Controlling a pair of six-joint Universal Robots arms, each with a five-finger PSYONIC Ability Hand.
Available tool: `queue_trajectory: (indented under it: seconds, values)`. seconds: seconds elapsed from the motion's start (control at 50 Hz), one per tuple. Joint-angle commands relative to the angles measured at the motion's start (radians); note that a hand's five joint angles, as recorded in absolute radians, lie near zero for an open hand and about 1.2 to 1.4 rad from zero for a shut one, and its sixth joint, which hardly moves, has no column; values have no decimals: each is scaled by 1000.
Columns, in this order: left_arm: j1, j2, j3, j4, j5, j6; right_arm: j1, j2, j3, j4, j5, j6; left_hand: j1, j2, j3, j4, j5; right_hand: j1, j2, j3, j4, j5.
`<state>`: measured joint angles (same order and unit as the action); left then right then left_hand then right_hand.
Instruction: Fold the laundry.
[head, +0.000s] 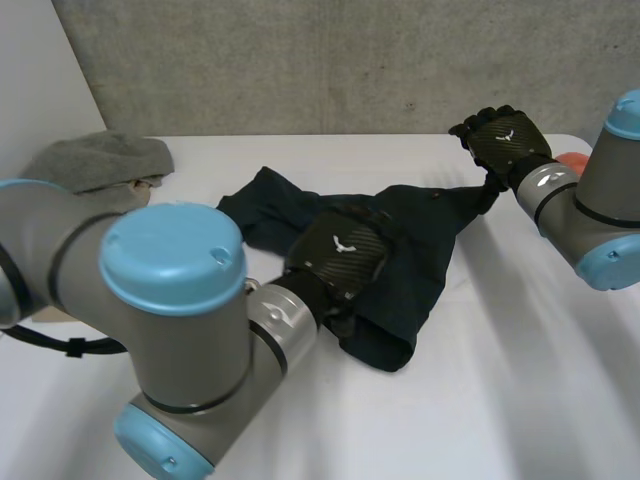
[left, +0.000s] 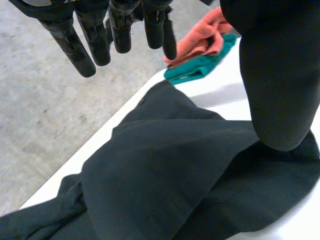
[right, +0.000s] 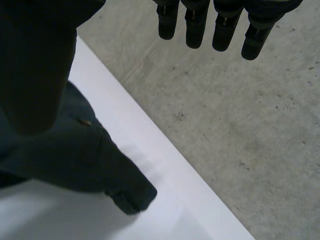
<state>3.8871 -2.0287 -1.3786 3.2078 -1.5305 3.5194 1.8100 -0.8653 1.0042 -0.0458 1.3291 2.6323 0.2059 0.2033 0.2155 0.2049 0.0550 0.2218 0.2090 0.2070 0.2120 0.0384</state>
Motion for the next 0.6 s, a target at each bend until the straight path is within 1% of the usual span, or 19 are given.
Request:
queue_trajectory:
  seconds: [0.02,0.04,0.1,0.18,0.28,0.36,0.38,0.4,0.48,0.52,0.54,0.6]
  values:
    - [-48,-100,58,0,10,159,-34,32,-25,44,-37,-104,-31,-29,-41,-30,-55,3,15,17,12,12]
    - [-52,-131,78,-3,12,202,-37,47,-33,50,-45,-112,-31,-29,-41,-30,-55,3,15,17,12,12]
    - [-57,-191,122,-5,10,280,-37,84,-42,46,-54,-124,-31,-29,-41,-30,-55,3,15,17,12,12]
    - [-55,-258,174,-8,9,338,-38,138,-62,27,-57,-140,-31,-29,-41,-30,-55,26,39,41,36,35]
    - [-55,-324,225,0,7,372,-38,202,-91,-26,-64,-144,-25,-22,-35,-24,-49,129,142,144,139,138]
    - [-48,-367,263,0,7,380,-31,255,-113,-66,-61,-144,122,124,112,123,98,222,235,237,232,231]
    - [-48,-372,266,0,6,381,-29,262,-119,-74,-59,-144,186,189,176,187,162,290,302,304,299,299]
    - [-48,-380,266,3,4,383,-29,273,-127,-92,-57,-143,431,433,421,432,407,546,559,561,556,555]
    - [-43,-349,266,44,-17,368,-32,270,-128,-118,-45,-108,1188,1191,1179,1189,1165,1173,1186,1188,1183,1182]
    - [-40,-323,257,72,-36,354,-32,253,-119,-120,-38,-78,1190,1193,1181,1191,1167,1174,1187,1189,1184,1183]
    - [-38,-291,244,101,-57,333,-34,226,-102,-120,-34,-51,1190,1193,1181,1191,1167,1174,1187,1189,1184,1183]
    - [-31,-220,217,138,-77,300,-35,169,-75,-118,-33,-12,1190,1193,1181,1191,1167,1174,1187,1189,1184,1183]
